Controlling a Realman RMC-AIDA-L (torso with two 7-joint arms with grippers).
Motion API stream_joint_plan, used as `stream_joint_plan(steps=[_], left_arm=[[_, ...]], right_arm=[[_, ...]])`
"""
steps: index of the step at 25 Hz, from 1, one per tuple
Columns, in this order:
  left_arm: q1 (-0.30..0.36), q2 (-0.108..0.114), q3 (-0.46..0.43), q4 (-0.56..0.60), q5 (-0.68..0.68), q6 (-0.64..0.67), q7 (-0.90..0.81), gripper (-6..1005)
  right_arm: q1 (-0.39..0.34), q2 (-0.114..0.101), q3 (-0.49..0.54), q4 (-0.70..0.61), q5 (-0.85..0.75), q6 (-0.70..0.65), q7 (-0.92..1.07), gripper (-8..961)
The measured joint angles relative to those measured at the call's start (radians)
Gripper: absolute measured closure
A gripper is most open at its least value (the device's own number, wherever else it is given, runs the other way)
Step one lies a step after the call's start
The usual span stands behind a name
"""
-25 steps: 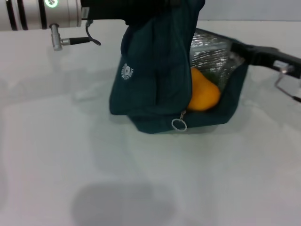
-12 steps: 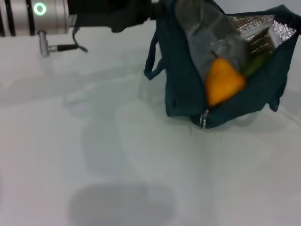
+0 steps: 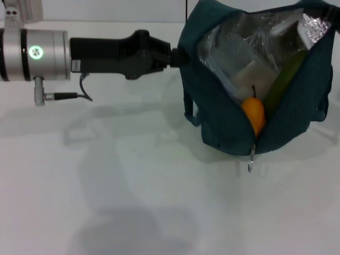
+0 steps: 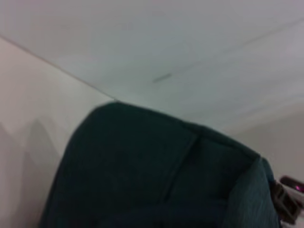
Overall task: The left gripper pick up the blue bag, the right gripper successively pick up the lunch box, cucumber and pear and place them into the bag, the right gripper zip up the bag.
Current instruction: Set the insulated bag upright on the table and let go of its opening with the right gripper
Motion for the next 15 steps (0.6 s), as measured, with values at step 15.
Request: stream_joint_plan(steps=[15], left_arm=[[0.003,-0.001,0.0,-0.001,-0.116,0.124,-0.009,931]], right_arm=[[0.045,-0.008,0.002,0.001,-0.099,-0.082,0.111,909]])
